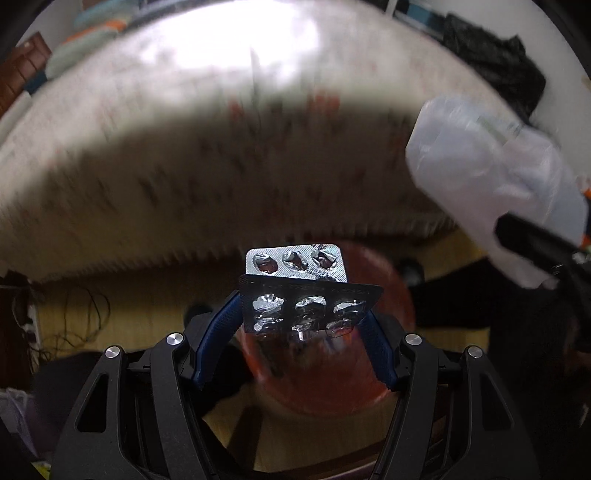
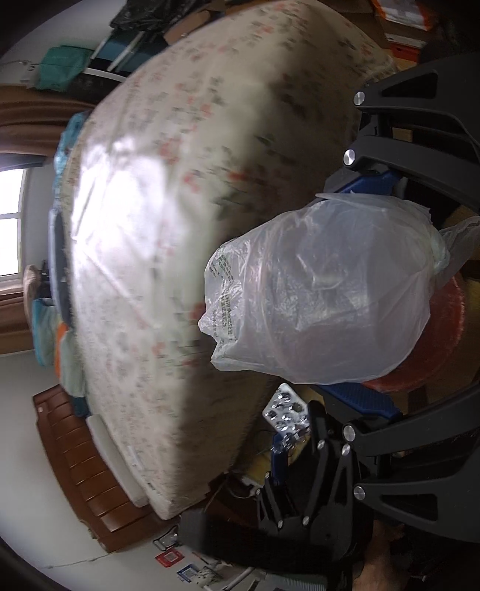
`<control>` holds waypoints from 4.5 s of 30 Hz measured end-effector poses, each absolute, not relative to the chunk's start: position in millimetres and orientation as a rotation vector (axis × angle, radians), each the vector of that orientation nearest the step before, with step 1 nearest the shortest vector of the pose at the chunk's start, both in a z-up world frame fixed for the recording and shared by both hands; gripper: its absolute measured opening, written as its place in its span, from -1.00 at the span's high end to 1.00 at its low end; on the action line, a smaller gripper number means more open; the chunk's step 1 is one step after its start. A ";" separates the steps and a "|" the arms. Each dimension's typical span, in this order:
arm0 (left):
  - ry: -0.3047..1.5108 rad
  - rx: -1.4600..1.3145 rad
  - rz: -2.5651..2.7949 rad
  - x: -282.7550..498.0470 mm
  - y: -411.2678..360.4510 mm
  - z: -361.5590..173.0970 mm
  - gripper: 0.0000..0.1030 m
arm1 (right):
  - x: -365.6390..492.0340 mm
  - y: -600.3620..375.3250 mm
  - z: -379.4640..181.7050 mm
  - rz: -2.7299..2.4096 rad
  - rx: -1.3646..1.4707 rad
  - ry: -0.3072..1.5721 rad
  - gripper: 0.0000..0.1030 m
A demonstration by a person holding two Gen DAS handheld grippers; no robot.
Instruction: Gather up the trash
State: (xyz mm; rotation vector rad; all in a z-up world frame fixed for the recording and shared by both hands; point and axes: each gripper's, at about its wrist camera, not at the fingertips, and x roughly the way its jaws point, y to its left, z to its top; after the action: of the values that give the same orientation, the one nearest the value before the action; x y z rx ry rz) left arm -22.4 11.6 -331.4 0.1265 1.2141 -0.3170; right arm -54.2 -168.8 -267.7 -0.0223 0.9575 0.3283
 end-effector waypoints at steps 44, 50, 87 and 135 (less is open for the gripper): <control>1.719 0.196 -0.295 28.9 -4.7 -515.1 -0.67 | -44.0 -133.6 -408.0 0.440 -0.111 1.390 -0.55; 1.573 0.178 -0.220 36.1 28.0 -472.0 -0.82 | -35.4 -121.6 -420.5 0.491 -0.153 1.410 -0.55; 1.391 0.115 -0.238 26.2 31.8 -386.7 -0.88 | -42.4 -110.4 -358.9 0.424 -0.311 1.257 -0.90; 1.312 0.316 -0.352 -78.7 7.2 -237.1 -0.88 | -142.5 -127.1 -226.1 0.318 -0.223 1.297 -0.90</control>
State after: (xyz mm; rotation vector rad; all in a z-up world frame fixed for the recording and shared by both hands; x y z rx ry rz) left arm -78.7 7.2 -237.1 0.3164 1.3118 -0.3517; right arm -142.5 -127.1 -226.1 -0.2230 1.2970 0.3184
